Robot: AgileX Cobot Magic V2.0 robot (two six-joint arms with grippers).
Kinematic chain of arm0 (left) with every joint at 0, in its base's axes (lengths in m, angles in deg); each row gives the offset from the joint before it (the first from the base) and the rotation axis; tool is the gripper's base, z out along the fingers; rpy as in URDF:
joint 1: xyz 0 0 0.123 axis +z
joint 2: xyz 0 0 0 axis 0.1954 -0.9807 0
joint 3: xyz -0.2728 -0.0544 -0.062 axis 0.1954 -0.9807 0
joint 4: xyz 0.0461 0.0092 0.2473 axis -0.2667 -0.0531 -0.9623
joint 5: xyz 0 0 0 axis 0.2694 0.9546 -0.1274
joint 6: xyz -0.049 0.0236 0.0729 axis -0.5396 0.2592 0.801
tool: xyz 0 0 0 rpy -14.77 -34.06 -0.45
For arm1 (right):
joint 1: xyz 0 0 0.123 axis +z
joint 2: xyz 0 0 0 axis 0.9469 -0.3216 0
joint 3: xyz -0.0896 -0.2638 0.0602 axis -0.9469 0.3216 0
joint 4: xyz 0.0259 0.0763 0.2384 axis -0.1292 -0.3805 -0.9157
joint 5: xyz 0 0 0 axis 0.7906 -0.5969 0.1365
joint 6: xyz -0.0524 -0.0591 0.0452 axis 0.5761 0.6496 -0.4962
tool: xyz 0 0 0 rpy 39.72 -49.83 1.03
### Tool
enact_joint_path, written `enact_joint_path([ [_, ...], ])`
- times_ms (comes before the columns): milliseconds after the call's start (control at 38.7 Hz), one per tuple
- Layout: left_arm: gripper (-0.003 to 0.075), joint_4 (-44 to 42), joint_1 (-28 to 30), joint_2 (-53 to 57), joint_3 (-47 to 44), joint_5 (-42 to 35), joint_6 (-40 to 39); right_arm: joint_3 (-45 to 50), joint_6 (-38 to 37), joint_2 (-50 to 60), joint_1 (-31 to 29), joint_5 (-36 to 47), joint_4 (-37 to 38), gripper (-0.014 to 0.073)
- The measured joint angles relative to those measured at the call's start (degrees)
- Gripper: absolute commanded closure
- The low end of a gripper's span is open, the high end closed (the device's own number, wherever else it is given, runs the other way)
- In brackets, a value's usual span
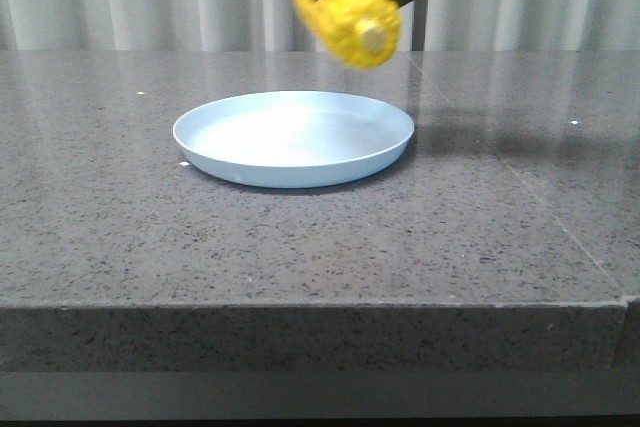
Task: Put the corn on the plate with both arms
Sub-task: 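Lift the corn with the right gripper and carry it over the plate, then lower the corn onto the plate and open the right gripper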
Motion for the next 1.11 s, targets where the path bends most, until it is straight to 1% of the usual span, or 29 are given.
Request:
enact_joint_path([
  [103,0.0741,0.0,0.0,0.0,0.0,0.0,0.0,-0.3,0.0,-2.9,1.3,0.3,0.0,0.0487],
  [181,0.0741,0.0,0.0,0.0,0.0,0.0,0.0,-0.4,0.0,-4.9,1.4,0.4,0.0,0.0454],
  [259,0.0741,0.0,0.0,0.0,0.0,0.0,0.0,-0.4,0.0,-6.4,1.4,0.5,0.0,0.0383],
  [414,0.0741,0.0,0.0,0.0,0.0,0.0,0.0,-0.4,0.0,-7.4,1.4,0.5,0.0,0.018],
  [440,0.0741,0.0,0.0,0.0,0.0,0.0,0.0,-0.4,0.0,-7.4,1.4,0.5,0.0,0.0163],
  [466,0.0741,0.0,0.0,0.0,0.0,0.0,0.0,-0.4,0.0,-7.4,1.4,0.5,0.0,0.0125],
  [543,0.0741,0.0,0.0,0.0,0.0,0.0,0.0,-0.5,0.0,-7.4,1.4,0.2,0.0,0.0065],
  [621,0.0741,0.0,0.0,0.0,0.0,0.0,0.0,-1.1,-0.1,-7.4,1.4,-0.5,0.0,0.0045],
  [802,0.0741,0.0,0.0,0.0,0.0,0.0,0.0,-3.2,-0.1,-6.1,1.4,-1.3,0.4,0.0046],
  [879,0.0741,0.0,0.0,0.0,0.0,0.0,0.0,-4.9,-0.1,-4.8,1.4,-1.5,0.7,0.0068],
  [931,0.0741,0.0,0.0,0.0,0.0,0.0,0.0,-6.2,-0.1,-3.6,1.4,-1.8,0.9,0.0113],
  [983,0.0741,0.0,0.0,0.0,0.0,0.0,0.0,-7.5,-0.1,-2.6,1.4,-2.3,0.9,0.0183],
  [1060,0.0741,0.0,0.0,0.0,0.0,0.0,0.0,-9.3,-0.1,-1.6,1.4,-3.0,0.9,0.033],
  [1112,0.0741,0.0,0.0,0.0,0.0,0.0,0.0,-10.2,-0.1,-1.1,1.4,-3.4,0.9,0.041],
])
